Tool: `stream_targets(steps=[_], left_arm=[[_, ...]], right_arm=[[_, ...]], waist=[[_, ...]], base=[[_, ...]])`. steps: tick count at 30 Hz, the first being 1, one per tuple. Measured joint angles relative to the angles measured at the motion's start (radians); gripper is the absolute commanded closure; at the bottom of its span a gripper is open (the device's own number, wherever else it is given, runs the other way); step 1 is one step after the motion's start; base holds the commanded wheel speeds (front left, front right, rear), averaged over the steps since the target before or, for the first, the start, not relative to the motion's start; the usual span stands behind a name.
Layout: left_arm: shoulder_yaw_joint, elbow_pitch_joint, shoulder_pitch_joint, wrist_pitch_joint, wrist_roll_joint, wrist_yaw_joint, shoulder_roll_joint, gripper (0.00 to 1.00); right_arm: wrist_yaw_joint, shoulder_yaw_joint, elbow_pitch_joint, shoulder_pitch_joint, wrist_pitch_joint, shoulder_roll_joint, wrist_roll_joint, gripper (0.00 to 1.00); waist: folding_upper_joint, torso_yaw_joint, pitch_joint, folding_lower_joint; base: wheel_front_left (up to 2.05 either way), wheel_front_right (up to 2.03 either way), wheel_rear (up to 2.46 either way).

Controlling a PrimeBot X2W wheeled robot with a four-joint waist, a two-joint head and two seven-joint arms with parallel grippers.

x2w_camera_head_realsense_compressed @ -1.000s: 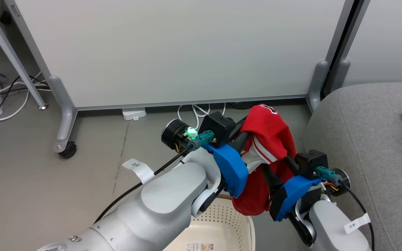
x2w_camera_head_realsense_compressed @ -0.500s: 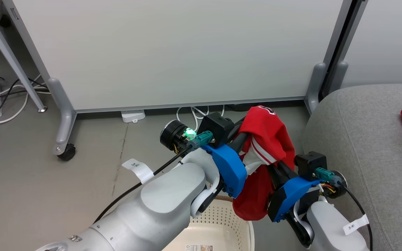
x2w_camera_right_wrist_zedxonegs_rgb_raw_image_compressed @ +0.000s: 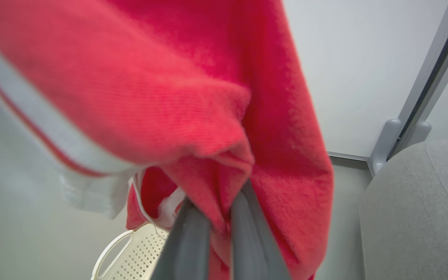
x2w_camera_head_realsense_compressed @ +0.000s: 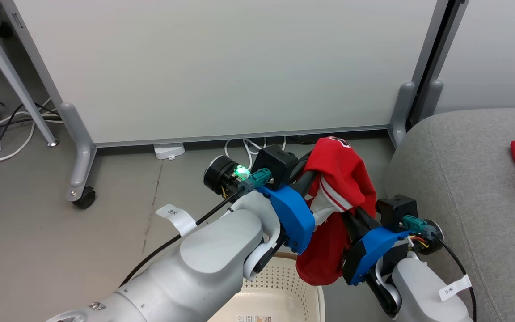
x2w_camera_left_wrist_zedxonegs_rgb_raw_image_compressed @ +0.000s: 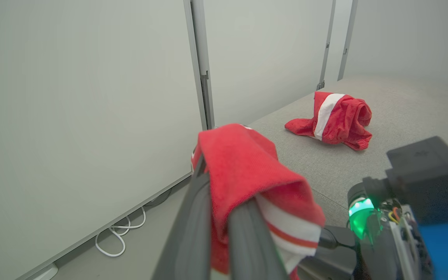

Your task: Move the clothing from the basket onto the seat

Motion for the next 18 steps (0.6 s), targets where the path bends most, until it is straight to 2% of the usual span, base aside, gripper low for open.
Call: stream_targets(steps=[1, 2, 18], left_arm=[[0.000, 0.000, 0.000, -0.001, 0.000, 0.004, 0.000, 0.24], [0.000, -0.001, -0.001, -0.001, 0.000, 0.005, 0.000, 0.00], [-0.002, -0.002, -0.005, -0.010, 0.000, 0.014, 0.000, 0.00]], right_arm=[[0.000, 0.000, 0.002, 0.000, 0.000, 0.000, 0.002, 1.00], [0.000, 0.001, 0.004, -0.001, -0.001, 0.000, 0.002, 1.00], [0.000, -0.003, 0.008, -0.004, -0.001, 0.000, -0.003, 1.00]], waist=[[0.0000, -0.001, 0.000, 0.0000], [0.0000, -0.001, 0.000, 0.0000], [0.0001, 0.003, -0.003, 0.0001]], base=[[0.00, 0.00, 0.00], [0.00, 0.00, 0.00], [0.00, 0.00, 0.00]])
